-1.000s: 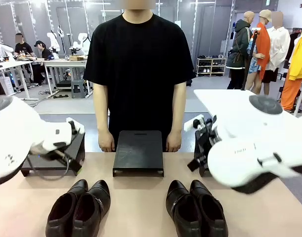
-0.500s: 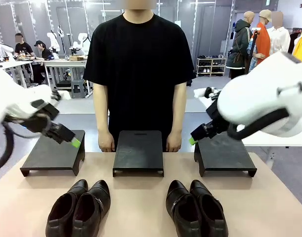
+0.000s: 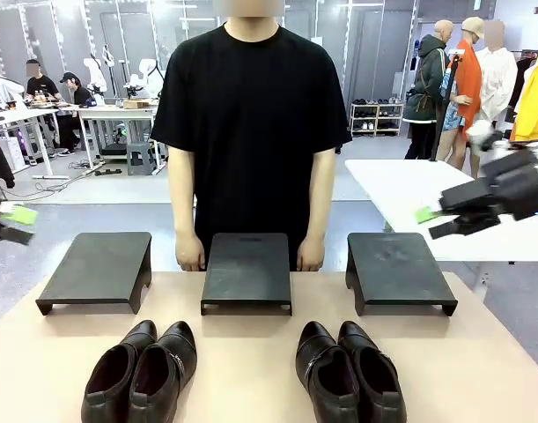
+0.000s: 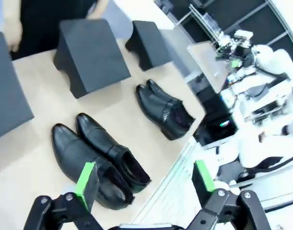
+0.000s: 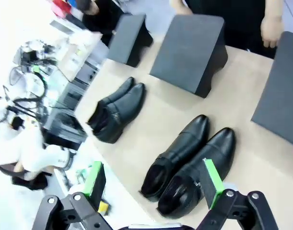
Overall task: Place the shoes on the stand as instructed by the person.
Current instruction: Pick up one pair of Shoes and place it on the Shoes Stand indicated by the person.
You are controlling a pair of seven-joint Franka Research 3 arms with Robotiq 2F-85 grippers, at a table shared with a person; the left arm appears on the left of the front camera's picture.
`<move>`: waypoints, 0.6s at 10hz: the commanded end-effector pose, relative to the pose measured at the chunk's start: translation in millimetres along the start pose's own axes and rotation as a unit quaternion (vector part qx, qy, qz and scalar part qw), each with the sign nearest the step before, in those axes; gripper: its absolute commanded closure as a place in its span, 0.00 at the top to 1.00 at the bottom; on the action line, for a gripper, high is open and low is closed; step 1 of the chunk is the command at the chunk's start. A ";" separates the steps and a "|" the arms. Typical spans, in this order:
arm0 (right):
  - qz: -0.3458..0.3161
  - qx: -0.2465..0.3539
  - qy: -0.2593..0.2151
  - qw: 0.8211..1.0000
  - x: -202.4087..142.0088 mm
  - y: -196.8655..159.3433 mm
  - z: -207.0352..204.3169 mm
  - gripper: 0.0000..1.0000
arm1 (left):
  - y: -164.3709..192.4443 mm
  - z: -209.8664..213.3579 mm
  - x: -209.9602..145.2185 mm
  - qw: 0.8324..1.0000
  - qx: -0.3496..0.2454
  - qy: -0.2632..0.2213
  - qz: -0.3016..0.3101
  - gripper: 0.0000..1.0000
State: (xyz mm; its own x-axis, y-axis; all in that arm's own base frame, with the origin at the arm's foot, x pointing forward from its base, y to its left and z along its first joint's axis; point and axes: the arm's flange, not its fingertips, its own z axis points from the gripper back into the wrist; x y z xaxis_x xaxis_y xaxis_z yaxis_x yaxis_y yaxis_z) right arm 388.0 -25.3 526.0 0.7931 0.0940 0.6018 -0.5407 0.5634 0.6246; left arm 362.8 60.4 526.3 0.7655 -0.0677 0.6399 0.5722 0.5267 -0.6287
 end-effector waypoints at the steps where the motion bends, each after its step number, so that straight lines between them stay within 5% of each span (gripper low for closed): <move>1: -0.034 0.047 -0.045 0.997 -34.1 -25.6 46.7 1.00 | 16.3 35.4 -31.7 0.998 -0.017 -0.057 0.028 1.00; 6: -0.110 0.023 -0.161 0.981 -112.1 -61.8 149.1 1.00 | 38.4 135.0 -99.2 0.980 0.027 -0.163 0.115 1.00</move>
State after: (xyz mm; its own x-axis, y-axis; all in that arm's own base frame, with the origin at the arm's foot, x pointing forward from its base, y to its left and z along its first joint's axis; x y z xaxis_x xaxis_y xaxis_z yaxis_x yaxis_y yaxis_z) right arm 291.2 -193.2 500.0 0.7889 -0.2674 0.5533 -0.3696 0.5128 0.7748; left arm 274.1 198.5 495.7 0.7465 0.3064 0.5906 0.3715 0.5445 -0.7520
